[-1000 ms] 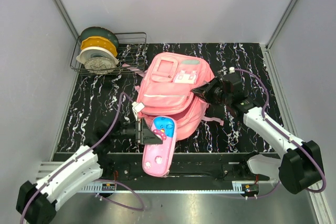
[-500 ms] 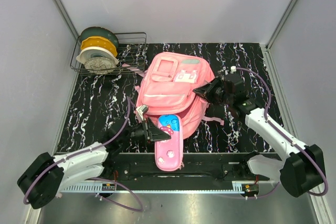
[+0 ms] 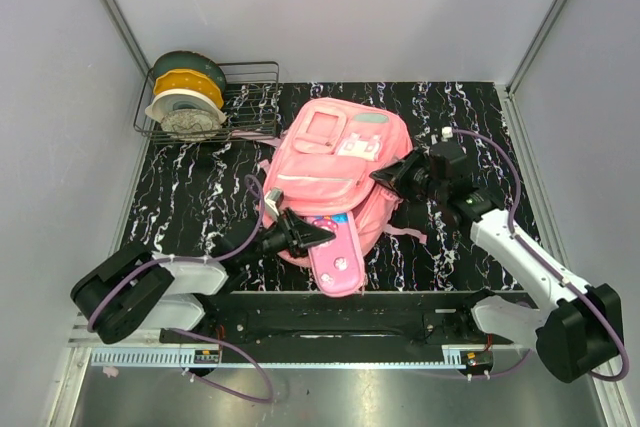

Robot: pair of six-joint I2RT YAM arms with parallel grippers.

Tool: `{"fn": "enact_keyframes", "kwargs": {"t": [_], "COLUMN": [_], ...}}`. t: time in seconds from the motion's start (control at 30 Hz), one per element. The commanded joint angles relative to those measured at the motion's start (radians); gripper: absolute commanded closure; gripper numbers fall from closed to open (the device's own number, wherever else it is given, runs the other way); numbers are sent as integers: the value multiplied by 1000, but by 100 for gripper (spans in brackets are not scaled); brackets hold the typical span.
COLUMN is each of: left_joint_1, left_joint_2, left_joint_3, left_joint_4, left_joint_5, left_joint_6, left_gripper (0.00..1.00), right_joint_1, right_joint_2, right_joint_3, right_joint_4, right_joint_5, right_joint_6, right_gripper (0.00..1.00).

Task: Pack the student bag
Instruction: Place the stationery in the student bag.

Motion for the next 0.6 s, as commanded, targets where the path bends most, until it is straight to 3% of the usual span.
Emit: {"fn": "enact_keyframes", "kwargs": {"t": [0.0,0.03,0.13,0.27,0.33,0.43,0.57], "left_joint_1": [7,7,7,7,7,4,4], "left_joint_2": [-26,-44,-129,-196,-187,-135,-66], "left_joint_3": [122,145,171,173,205,214,194], "left_joint_4": [87,-3,-147,-200,-258,-214,-80], "left_joint_5": [-153,-179,-306,-417,-419,-413,-419], "left_joint_6": [92,120,212,260,263,240,178], "left_gripper": [87,86,66,63,63,63,63], "right_joint_1": [1,1,1,1,1,2,4], "right_joint_2": [-99,-101,-110,-121,-139,-194,-296], "right_joint_3": [62,59,33,-19,-50,-91,-143], "right_joint_4": [74,57,11,5,25,77,18], "right_joint_5": [-60,-58,-55,-63,-96,-187,-323], "right_joint_6": [-25,-35,-59,-52,-68,-75,-95], "right_gripper": [100,99,92,71,67,52,49]}}
